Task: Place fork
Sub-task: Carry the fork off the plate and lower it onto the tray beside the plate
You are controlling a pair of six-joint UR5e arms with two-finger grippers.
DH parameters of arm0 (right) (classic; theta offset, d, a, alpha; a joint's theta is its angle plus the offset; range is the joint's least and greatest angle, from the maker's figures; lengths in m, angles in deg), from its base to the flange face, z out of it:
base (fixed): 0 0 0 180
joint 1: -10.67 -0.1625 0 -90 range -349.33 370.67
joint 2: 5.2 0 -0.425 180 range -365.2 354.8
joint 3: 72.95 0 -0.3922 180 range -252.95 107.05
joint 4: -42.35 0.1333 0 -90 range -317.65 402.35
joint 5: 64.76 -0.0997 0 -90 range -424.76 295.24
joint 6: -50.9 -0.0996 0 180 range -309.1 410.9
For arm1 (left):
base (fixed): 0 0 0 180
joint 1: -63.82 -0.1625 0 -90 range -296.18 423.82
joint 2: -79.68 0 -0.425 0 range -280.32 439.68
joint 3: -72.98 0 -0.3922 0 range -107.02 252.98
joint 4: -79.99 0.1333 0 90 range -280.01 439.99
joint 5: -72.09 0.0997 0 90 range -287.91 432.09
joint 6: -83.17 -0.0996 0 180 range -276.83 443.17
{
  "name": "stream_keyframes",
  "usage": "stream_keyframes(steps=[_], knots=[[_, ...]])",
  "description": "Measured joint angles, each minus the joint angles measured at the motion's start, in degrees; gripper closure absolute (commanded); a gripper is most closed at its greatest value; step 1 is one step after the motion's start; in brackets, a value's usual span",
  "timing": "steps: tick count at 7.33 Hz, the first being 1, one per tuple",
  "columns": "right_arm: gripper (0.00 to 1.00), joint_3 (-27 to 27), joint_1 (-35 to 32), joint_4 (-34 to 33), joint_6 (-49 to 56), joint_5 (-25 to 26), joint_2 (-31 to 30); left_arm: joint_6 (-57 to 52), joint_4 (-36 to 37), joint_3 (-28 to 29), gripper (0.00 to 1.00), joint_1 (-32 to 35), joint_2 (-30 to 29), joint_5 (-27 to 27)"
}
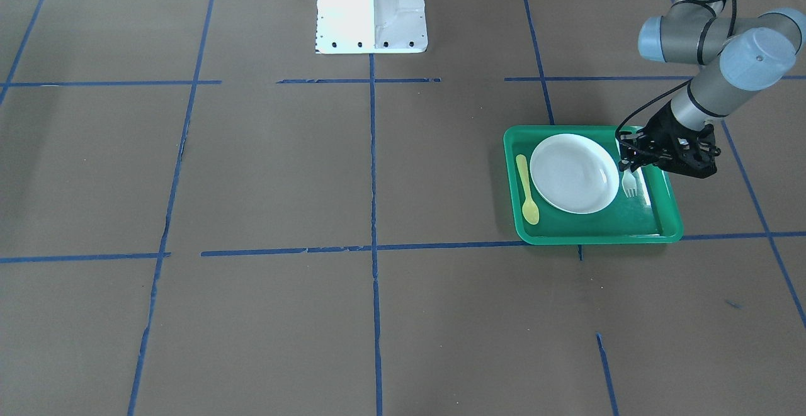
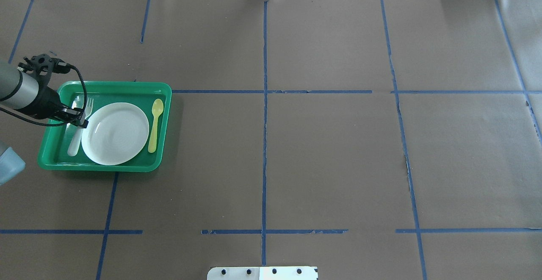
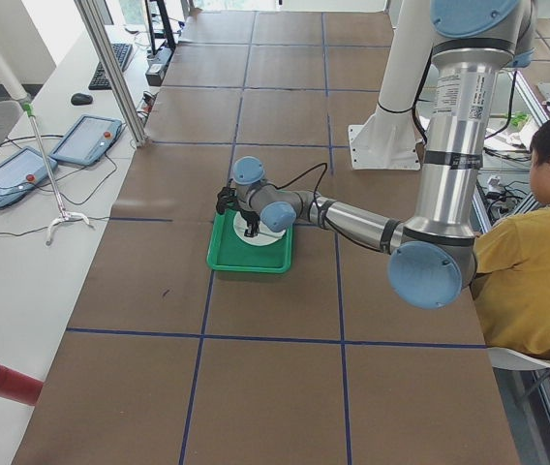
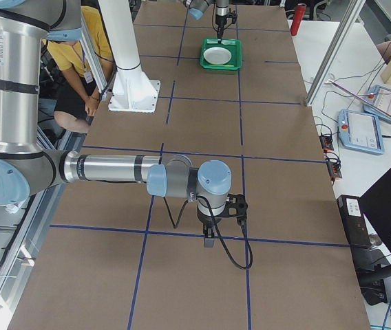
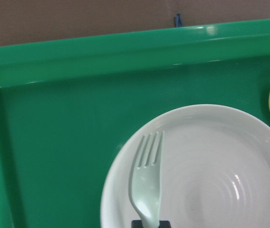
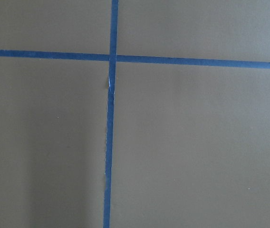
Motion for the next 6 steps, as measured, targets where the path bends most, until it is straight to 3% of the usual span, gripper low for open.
stream_keyframes(steps=[3, 4, 5, 6], knots=[[0.0, 0.0, 0.0, 0.0, 0.03, 0.0, 0.0, -0.63, -0.01, 3.84, 1.0, 0.49, -0.65, 0.2], [0.0, 0.0, 0.0, 0.0, 0.01, 0.0, 0.0, -0.62, -0.07, 5.67, 0.94, 0.78, -1.67, 0.21], [0.0, 0.0, 0.0, 0.0, 0.02, 0.0, 0.0, -0.33, -0.08, 7.31, 0.31, 1.09, -2.97, 0.23], [0.0, 0.0, 0.0, 0.0, 0.04, 0.0, 0.0, 0.2, -0.09, 8.3, 0.07, 1.31, -3.97, 0.25]])
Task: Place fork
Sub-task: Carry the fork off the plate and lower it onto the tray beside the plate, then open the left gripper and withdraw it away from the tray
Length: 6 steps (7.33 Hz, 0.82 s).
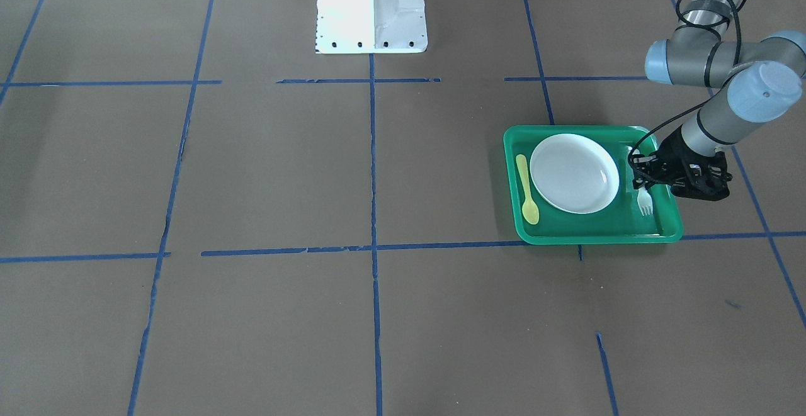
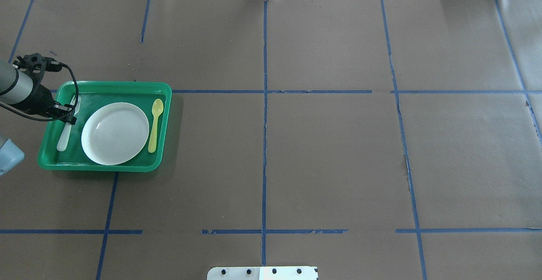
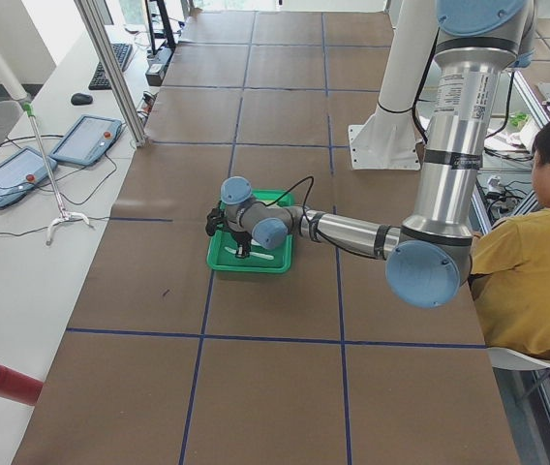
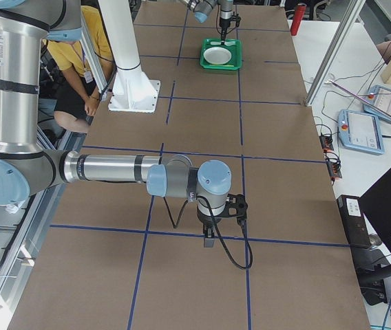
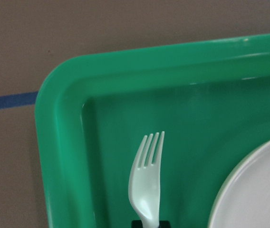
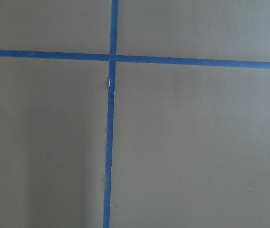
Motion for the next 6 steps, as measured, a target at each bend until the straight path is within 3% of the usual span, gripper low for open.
stream_keyframes(steps=[1, 3, 6], knots=[[0.0, 0.0, 0.0, 0.0, 0.01, 0.0, 0.0, 0.23, -0.13, 0.43, 0.01, 0.13, -0.4, -0.01], [0.0, 0.0, 0.0, 0.0, -0.03, 0.0, 0.0, -0.1, -0.42, 0.63, 0.01, 0.76, -0.29, 0.02], [0.0, 0.0, 0.0, 0.0, -0.05, 0.0, 0.0, -9.89, 1.09, 0.36, 0.01, 8.92, 0.4, -0.2]])
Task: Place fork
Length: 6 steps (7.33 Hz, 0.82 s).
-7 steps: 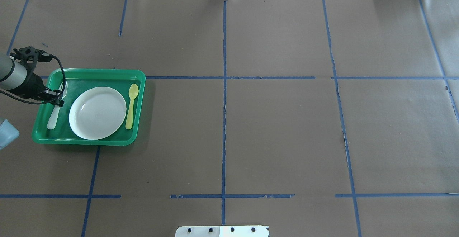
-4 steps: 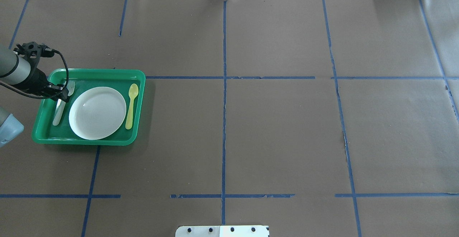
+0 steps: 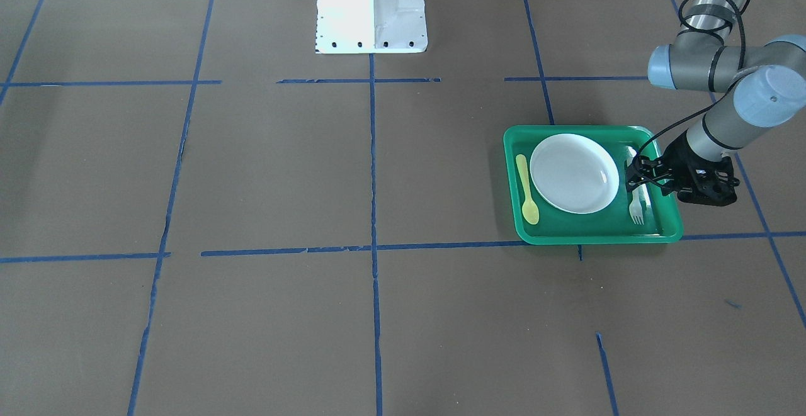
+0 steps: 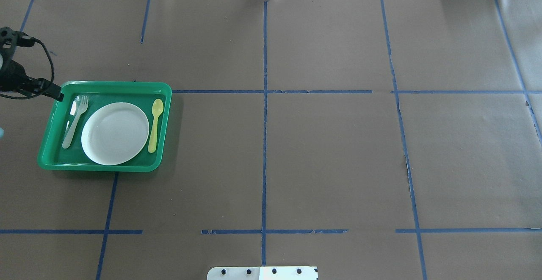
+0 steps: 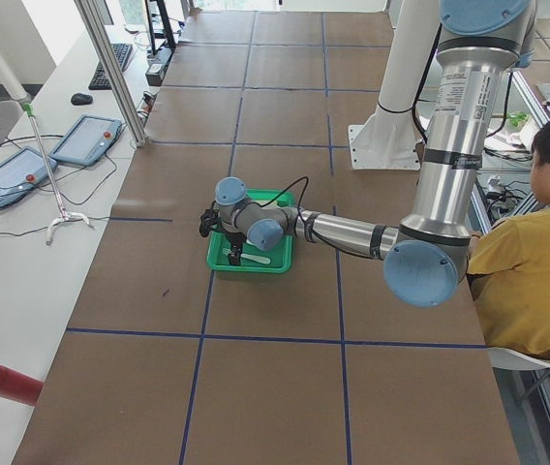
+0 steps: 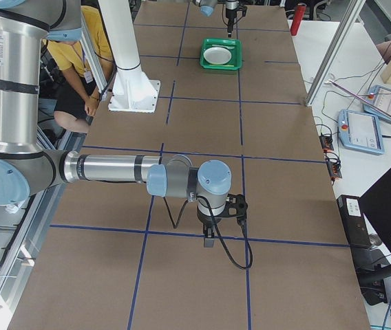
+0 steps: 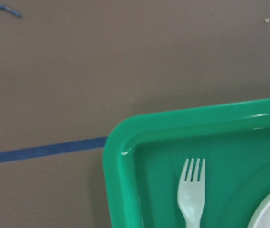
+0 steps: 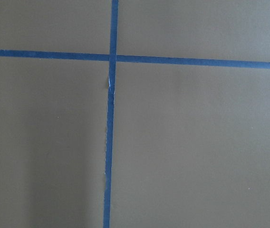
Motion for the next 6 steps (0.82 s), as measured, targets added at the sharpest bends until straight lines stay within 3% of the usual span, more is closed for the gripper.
stream_keyframes(steps=[6], knots=[[0.0, 0.0, 0.0, 0.0, 0.05, 0.0, 0.0, -47.16, 18.56, 5.74, 0.01, 30.33, 1.3, -2.39]])
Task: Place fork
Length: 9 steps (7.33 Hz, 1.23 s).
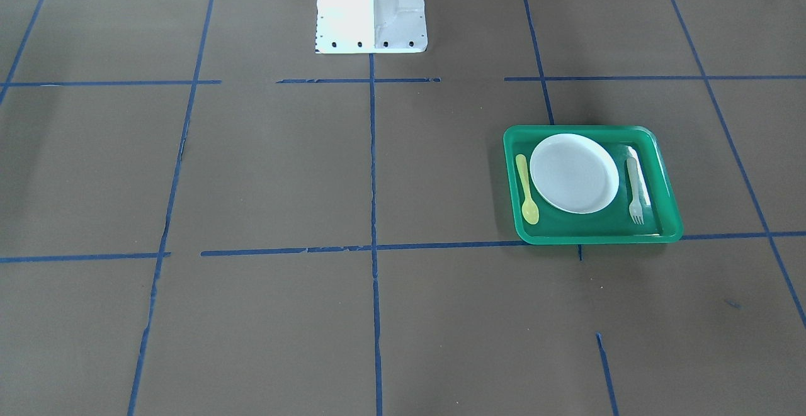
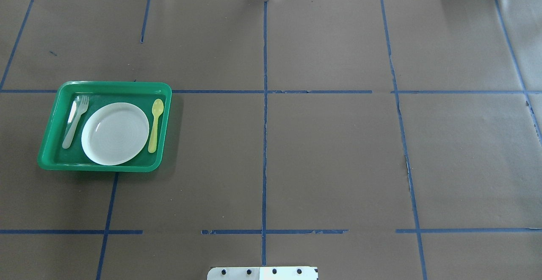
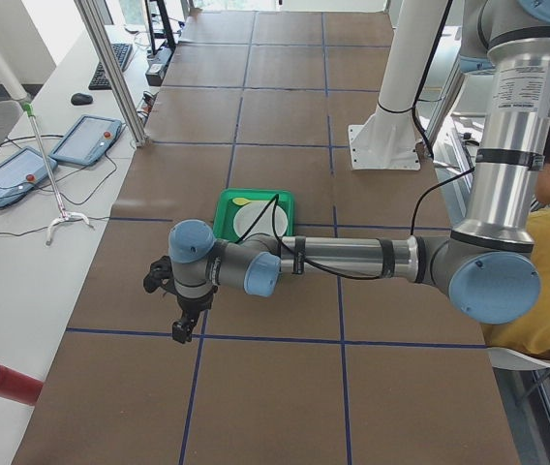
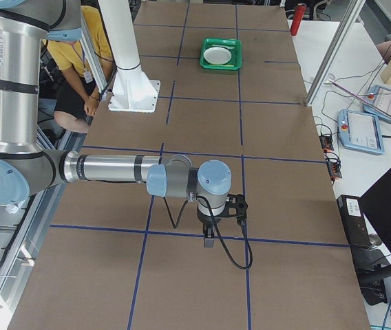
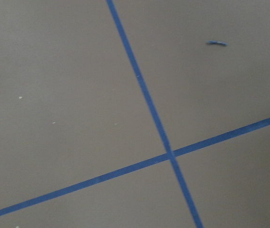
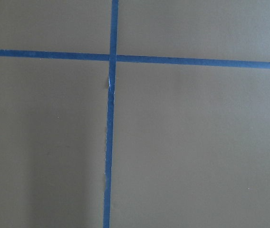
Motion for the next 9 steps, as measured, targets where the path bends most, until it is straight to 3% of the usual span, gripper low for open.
stream_keyframes(steps=[2, 3, 6, 9], knots=[[0.0, 0.0, 0.0, 0.0, 0.0, 0.0, 0.0, -4.88, 9.99, -1.55, 0.0, 4.52, -0.27, -0.85], [0.0, 0.0, 0.0, 0.0, 0.0, 0.0, 0.0, -5.09, 11.6, -2.87, 0.0, 5.05, 0.72, -1.2], [0.0, 0.0, 0.0, 0.0, -0.02, 0.0, 0.0, -4.23, 10.03, -4.13, 0.0, 5.32, 3.83, -5.0], [0.0, 0.0, 0.0, 0.0, 0.0, 0.0, 0.0, -4.09, 8.86, -4.82, 0.0, 5.13, 3.99, -5.3]])
